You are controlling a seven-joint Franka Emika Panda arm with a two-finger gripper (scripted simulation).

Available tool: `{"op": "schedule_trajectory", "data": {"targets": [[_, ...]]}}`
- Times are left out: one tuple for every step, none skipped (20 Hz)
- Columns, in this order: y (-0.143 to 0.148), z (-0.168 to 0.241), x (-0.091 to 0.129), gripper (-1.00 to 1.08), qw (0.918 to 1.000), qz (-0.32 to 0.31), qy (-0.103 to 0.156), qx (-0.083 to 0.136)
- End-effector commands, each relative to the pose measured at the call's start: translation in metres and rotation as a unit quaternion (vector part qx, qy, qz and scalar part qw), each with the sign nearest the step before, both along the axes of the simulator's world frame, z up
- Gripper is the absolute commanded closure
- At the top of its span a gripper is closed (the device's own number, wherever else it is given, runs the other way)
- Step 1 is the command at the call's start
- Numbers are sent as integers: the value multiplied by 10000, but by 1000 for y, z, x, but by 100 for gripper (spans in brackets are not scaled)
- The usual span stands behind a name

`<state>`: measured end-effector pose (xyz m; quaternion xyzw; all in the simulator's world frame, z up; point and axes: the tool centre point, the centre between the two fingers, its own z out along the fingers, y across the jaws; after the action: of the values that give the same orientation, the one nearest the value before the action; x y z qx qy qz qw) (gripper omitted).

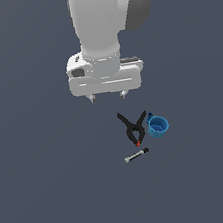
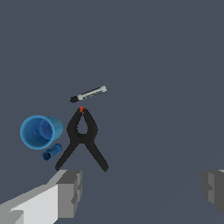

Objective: Pick up a designated object from a clutter of objects.

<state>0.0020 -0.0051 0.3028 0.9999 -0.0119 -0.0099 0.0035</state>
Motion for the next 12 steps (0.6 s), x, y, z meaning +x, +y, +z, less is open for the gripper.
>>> {"op": "schedule_trajectory", "data": {"targets": [[0, 0, 0, -92, 10000, 0, 0, 0], [0, 0, 0, -92, 10000, -3, 0, 0], [0, 1, 0, -92, 10000, -12, 0, 2], [-1, 2, 0, -92, 10000, -26, 0, 4], [-2, 3, -1, -92, 10000, -45, -1, 6], [-3, 5, -1, -92, 10000, -70, -1, 10], [-3, 7, -1, -92, 10000, -97, -1, 13], [-4, 9, -2, -92, 9999, -118, -2, 16], [-5, 10, -2, -92, 9999, -134, -2, 18], [-5, 11, -2, -92, 9999, -144, -2, 19], [-5, 11, -2, -92, 9999, -147, -2, 20], [-5, 11, -2, -92, 9999, -147, -2, 20]]}}
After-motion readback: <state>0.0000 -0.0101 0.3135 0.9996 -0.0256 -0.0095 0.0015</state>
